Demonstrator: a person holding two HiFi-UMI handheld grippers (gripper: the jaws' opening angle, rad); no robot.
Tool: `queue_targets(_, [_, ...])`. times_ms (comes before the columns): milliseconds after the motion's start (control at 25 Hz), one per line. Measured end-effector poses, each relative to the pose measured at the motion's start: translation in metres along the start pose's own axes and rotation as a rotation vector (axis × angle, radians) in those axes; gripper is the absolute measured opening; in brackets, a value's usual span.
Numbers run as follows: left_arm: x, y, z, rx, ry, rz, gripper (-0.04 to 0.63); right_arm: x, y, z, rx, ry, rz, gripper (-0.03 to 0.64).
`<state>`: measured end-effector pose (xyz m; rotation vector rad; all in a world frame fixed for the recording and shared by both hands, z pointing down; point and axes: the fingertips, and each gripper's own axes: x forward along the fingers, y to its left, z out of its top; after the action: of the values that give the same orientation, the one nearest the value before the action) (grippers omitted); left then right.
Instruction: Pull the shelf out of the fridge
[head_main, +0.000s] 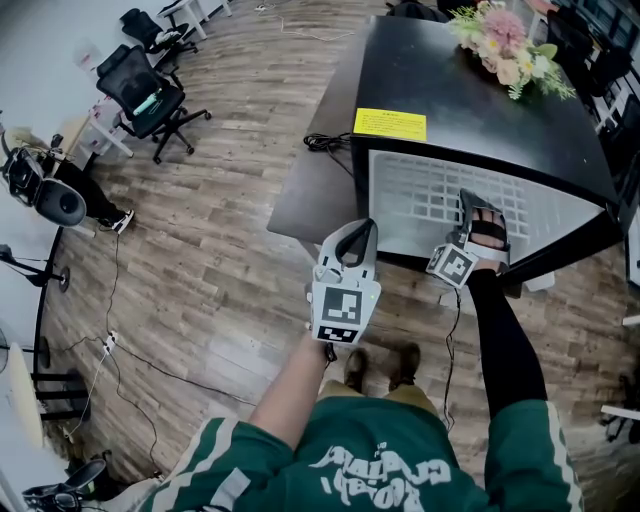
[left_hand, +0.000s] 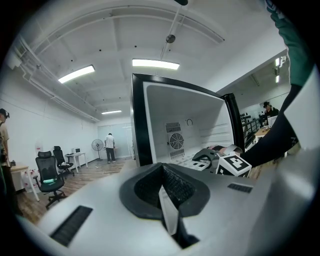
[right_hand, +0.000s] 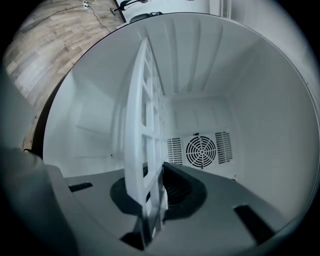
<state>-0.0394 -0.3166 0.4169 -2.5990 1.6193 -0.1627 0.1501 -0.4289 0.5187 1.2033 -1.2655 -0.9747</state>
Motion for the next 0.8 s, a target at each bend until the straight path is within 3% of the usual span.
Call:
queue_targets(200, [-0.0023, -0.0021, 0.0002, 0.003, 0.002, -0.008, 0.015, 0.0016, -0.0013, -0.0067, -0.046, 0.033, -0.03, 0.041])
queue_targets(800, [-0.0078, -0.0059, 0.0081, 0.013, -0.013, -0.019, 0.015, -0.0057, 0.002, -0.0044, -0.03, 0.04, -0.007, 0.041])
